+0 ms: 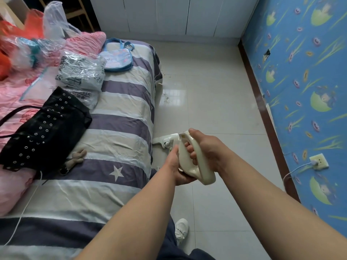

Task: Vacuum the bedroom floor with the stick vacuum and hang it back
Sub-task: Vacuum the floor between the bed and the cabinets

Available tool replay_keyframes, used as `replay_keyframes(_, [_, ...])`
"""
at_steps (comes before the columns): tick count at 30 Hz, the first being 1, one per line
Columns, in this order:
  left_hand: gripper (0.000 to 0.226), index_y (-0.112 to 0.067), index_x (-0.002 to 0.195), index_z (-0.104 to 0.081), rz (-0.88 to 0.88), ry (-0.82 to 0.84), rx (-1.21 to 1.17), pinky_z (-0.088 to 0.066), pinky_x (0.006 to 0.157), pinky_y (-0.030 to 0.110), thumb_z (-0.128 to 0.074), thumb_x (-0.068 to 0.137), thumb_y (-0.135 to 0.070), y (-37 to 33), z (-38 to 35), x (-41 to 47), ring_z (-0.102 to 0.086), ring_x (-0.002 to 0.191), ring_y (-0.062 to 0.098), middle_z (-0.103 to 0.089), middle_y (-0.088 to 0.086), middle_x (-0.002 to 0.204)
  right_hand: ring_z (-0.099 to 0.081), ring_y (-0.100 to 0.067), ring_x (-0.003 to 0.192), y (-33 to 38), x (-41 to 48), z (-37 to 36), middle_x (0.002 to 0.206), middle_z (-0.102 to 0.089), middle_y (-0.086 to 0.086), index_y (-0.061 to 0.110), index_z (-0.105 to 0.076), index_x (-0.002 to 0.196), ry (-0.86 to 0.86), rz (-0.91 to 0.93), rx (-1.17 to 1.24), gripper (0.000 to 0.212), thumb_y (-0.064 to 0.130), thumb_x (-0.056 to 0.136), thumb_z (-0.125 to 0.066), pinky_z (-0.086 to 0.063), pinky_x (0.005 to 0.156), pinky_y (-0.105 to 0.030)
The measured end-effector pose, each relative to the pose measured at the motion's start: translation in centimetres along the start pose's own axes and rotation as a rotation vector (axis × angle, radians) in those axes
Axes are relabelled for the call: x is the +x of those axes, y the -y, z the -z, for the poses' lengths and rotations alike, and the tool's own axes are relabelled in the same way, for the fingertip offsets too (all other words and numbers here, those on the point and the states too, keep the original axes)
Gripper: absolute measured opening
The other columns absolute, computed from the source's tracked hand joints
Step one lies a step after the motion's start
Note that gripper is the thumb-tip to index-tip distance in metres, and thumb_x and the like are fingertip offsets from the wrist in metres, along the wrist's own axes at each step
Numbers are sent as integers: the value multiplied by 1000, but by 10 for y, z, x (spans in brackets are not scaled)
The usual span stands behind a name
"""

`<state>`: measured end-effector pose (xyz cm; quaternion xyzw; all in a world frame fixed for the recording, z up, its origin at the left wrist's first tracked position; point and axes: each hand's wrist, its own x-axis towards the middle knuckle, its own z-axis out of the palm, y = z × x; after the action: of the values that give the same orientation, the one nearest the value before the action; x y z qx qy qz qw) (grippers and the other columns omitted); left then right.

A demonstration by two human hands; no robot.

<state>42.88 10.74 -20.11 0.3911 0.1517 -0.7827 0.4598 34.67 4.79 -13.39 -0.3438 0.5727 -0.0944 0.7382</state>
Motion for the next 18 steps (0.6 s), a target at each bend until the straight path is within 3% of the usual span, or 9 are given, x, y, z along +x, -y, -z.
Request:
replay_keyframes(3, [32,-24,56,-46,-42,-15,-27,-31,64,18,-61,82,-33,-8,1,-2,-38,47,9,-41,-11,49,-43,-13,37,3,9,-8,52,-52,-2,5,-61,77,-18,21,61,45,44,98,-56,-37,38,-20])
replay_keyframes(6, [37,-22,54,-56,-53,-52,-36,-47,58,22,-59,88,-35,-19,2,0,-48,44,13,-49,-7,48,-43,-13,38,9,17,-12,53,-52,-2,5,-60,78,-29,32,88,44,44,99,-56,-37,40,-21])
replay_keyframes(10, [30,-21,59,-64,-56,-131,-22,-53,62,29,-64,85,-36,-36,1,6,-54,55,15,-56,-5,55,-43,-13,39,18,31,-16,53,-51,-2,6,-60,76,-32,34,97,45,44,99,-55,-36,42,-22])
replay_keyframes(14, [20,-23,71,-67,-42,-171,6,-55,62,32,-67,84,-39,-62,-4,15,-60,54,18,-61,-3,60,-42,-13,38,39,48,-22,55,-50,-2,7,-61,77,-50,35,115,43,43,99,-55,-35,41,-20])
replay_keyframes(18, [29,-18,82,-69,-18,-213,-3,-57,59,36,-66,87,-46,-91,-10,26,-68,54,22,-68,5,63,-44,-14,38,61,67,-26,55,-52,-3,6,-62,80,-85,42,145,42,43,98,-56,-37,40,-20])
